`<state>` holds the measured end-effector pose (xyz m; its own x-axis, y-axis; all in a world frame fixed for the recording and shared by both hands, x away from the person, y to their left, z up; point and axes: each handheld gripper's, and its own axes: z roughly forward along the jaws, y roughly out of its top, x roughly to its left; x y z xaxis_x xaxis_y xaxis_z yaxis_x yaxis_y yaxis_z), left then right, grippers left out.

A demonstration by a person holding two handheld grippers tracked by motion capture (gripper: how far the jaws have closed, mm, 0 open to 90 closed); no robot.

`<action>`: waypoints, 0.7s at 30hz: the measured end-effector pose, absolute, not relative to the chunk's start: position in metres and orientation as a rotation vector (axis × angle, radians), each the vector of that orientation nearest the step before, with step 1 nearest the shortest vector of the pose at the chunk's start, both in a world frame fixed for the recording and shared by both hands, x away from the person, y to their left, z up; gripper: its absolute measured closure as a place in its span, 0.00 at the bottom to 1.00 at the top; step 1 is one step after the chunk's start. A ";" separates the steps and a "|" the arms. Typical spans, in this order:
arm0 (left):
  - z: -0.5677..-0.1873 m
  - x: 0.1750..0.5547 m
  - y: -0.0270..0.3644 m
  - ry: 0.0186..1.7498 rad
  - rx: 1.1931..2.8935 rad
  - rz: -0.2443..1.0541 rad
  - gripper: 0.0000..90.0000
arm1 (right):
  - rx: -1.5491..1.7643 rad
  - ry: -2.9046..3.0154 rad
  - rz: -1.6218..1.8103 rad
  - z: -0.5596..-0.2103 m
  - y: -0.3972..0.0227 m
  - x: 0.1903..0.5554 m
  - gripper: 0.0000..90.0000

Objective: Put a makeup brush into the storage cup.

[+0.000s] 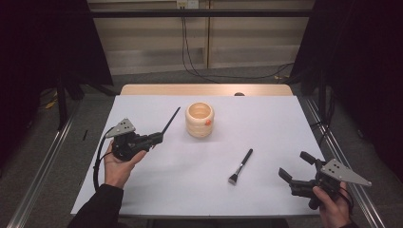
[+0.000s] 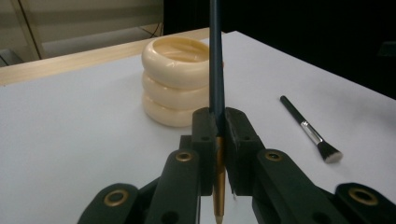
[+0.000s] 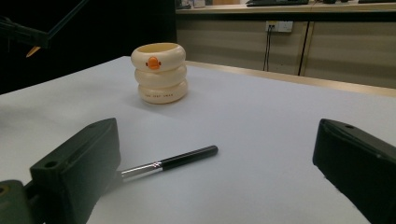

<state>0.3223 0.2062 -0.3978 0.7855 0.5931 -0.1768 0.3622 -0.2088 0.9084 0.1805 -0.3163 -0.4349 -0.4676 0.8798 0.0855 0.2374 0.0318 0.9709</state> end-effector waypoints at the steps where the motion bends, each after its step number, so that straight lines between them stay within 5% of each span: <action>1: -0.397 0.321 0.206 0.733 1.821 0.253 0.93 | 1.134 1.749 1.468 -0.435 -0.316 0.181 0.00; 21: -0.390 0.308 0.182 0.624 1.813 0.193 0.93 | 1.134 1.734 1.478 -0.435 -0.316 0.181 0.00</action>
